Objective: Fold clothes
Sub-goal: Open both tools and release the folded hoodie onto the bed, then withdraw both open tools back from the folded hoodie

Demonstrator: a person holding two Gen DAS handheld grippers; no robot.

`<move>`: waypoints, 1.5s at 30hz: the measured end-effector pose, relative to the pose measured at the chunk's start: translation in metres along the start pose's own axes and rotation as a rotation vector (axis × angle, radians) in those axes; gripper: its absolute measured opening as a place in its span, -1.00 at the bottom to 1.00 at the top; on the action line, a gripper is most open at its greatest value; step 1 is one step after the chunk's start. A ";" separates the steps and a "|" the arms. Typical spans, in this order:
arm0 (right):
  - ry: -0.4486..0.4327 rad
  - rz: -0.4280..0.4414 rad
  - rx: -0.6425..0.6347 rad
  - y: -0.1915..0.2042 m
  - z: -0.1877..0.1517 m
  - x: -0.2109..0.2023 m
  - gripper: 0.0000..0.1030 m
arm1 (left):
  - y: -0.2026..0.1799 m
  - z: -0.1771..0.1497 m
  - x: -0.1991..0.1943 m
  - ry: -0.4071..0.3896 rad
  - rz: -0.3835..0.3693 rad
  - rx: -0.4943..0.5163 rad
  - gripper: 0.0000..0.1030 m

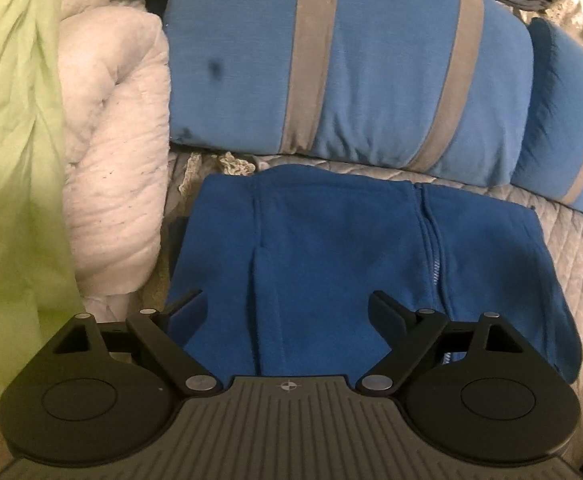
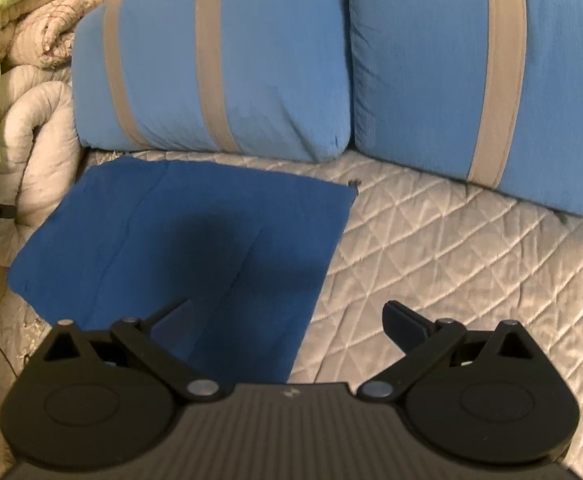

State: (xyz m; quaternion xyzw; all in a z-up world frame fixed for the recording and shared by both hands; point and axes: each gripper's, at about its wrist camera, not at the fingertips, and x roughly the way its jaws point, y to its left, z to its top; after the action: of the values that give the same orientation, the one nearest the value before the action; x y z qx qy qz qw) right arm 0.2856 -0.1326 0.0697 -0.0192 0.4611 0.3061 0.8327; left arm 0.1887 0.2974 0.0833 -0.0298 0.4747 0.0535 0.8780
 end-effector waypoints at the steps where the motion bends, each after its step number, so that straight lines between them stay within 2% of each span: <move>1: 0.008 0.002 0.000 -0.001 0.000 -0.001 1.00 | 0.000 0.000 -0.001 0.001 -0.005 -0.002 0.72; 8: 0.024 0.019 -0.042 -0.004 -0.001 -0.019 1.00 | 0.007 0.001 -0.004 0.019 -0.021 -0.026 0.72; 15: 0.009 0.003 -0.015 -0.038 -0.003 -0.042 1.00 | 0.012 0.004 -0.011 0.024 -0.041 -0.036 0.72; 27: -0.027 -0.091 0.032 -0.104 -0.007 -0.083 1.00 | 0.013 0.010 -0.020 -0.006 -0.064 -0.042 0.72; 36: -0.065 -0.158 0.037 -0.152 -0.010 -0.120 1.00 | 0.014 0.012 -0.025 -0.029 -0.119 -0.098 0.71; 45: -0.096 -0.243 0.071 -0.207 -0.021 -0.158 1.00 | 0.007 0.014 -0.031 -0.040 -0.130 -0.089 0.72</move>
State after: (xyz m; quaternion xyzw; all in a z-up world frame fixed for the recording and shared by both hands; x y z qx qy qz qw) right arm 0.3180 -0.3849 0.1288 -0.0307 0.4255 0.1869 0.8849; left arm 0.1828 0.3033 0.1167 -0.0981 0.4513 0.0181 0.8868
